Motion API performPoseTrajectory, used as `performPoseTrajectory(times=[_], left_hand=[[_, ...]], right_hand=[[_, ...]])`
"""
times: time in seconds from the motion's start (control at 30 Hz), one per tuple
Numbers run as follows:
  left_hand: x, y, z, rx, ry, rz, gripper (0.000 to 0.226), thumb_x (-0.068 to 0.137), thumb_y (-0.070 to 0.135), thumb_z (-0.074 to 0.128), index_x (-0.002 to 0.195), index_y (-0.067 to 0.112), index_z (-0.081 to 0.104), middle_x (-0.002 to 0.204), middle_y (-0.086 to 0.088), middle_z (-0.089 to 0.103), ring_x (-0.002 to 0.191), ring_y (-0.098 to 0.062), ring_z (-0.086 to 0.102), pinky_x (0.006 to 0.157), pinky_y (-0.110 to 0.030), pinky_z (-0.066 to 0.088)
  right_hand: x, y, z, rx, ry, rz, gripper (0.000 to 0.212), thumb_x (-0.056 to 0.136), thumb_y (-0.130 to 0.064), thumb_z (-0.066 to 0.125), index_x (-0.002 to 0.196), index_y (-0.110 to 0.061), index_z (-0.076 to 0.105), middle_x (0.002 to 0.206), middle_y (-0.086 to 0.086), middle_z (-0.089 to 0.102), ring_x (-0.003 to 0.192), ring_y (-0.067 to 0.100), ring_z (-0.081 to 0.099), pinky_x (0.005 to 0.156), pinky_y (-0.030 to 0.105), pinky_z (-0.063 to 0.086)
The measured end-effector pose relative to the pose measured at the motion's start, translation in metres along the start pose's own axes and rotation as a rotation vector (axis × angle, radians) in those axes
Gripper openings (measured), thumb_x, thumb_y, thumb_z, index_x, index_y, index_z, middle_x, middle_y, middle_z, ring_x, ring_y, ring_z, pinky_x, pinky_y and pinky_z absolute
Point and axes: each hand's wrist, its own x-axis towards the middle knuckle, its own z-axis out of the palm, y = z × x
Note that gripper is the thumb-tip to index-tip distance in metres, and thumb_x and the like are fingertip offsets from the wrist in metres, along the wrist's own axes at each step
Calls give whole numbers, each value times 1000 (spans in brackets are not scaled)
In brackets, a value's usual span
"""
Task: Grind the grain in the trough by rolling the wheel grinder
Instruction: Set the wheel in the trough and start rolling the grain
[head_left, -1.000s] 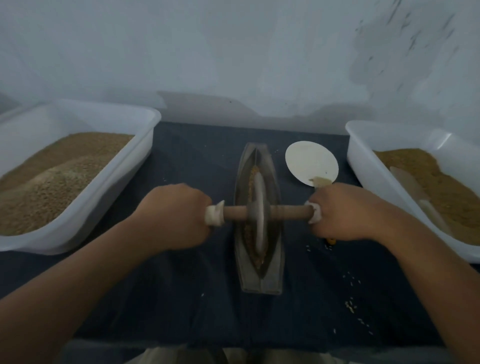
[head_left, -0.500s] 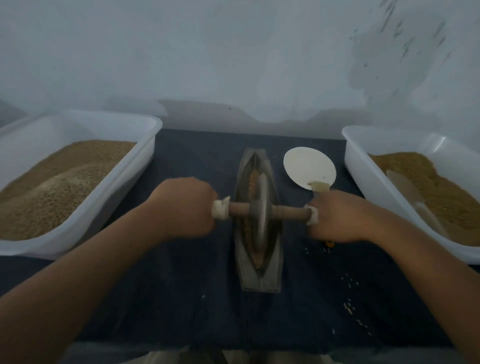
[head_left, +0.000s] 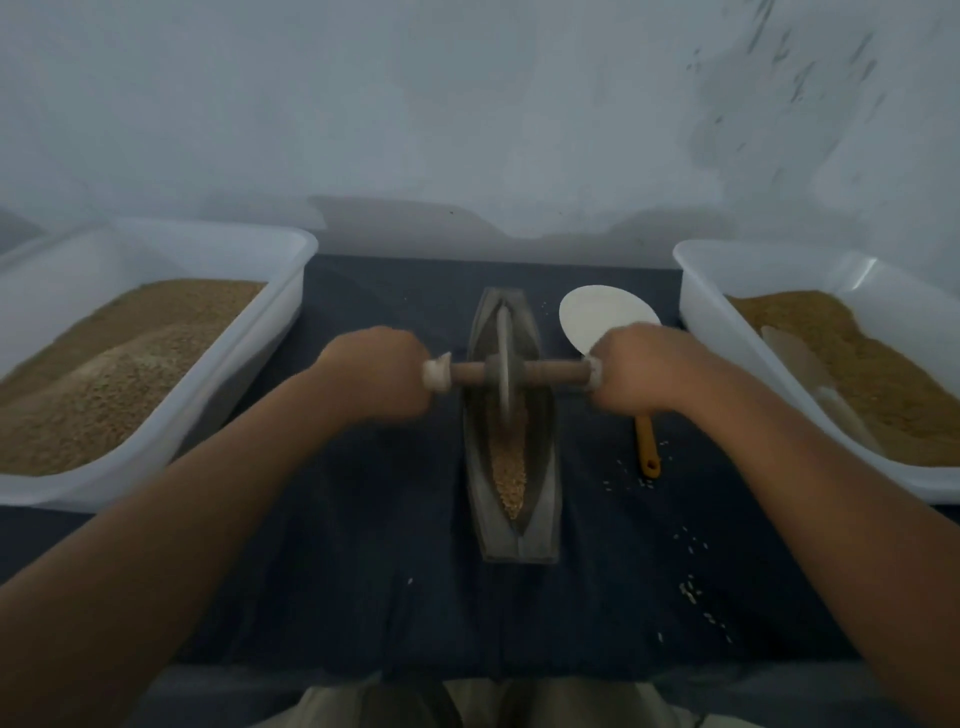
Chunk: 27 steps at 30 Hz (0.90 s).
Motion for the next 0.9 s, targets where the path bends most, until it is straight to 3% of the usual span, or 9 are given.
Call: performPoseTrajectory(times=[0.1,0.2,0.3,0.4,0.53,0.67,0.7,0.77,0.9], left_hand=[[-48,-4,14,-1,85,107,39,67,63,42,64,27,59,57,12,56,52,-4,52,46,-23,31],[-46,-2,18,26,112,68,40,69,64,42,64,27,57,58,12,55,52,-5,50,47,-23,30],[2,6,6,72,120,-48,34,78,57,55,71,25,60,72,9,60,63,-16,57,56,-29,42],[39,11,-10,86,157,-107,30,82,53,60,76,23,62,78,5,62,68,-20,58,65,-34,48],[18,11,-13,81,85,-14,26,82,49,61,72,26,58,74,8,59,71,-21,60,66,-34,48],[-45,0,8,62,110,131,34,71,62,47,62,30,55,57,12,54,52,-5,50,48,-25,34],[-52,-1,12,72,154,137,38,71,65,42,62,30,55,54,13,51,49,-4,47,47,-23,29],[-46,2,14,112,202,95,42,73,66,41,63,29,56,56,12,51,49,-7,46,47,-23,27],[14,16,-8,167,196,-67,34,81,55,55,76,23,63,70,7,55,65,-23,55,61,-32,43]], right_hand=[[-39,5,9,65,-169,-60,23,69,-48,56,66,-26,61,61,-5,64,54,8,59,49,28,42],[-33,5,15,16,4,-45,24,73,-51,56,64,-28,60,59,-7,62,53,7,59,50,29,44],[6,0,13,-65,230,51,26,90,-45,58,68,-30,59,68,-7,61,63,12,57,60,33,49],[36,1,12,-67,331,146,30,93,-41,55,68,-26,56,69,-6,58,62,14,51,64,34,47],[19,4,16,-8,113,86,24,91,-42,59,71,-28,59,73,-5,63,66,13,59,59,33,47],[-46,8,18,69,-63,-95,29,66,-58,44,77,-39,63,67,-17,66,54,5,60,49,28,42],[-51,10,20,72,-22,-114,35,63,-61,38,80,-43,62,69,-23,65,52,5,58,48,28,40],[-44,9,25,49,69,-85,38,67,-61,38,68,-31,61,59,-9,62,51,4,56,47,29,38],[15,5,25,-28,248,97,30,90,-49,53,68,-28,56,68,-6,60,63,14,57,57,32,47]])
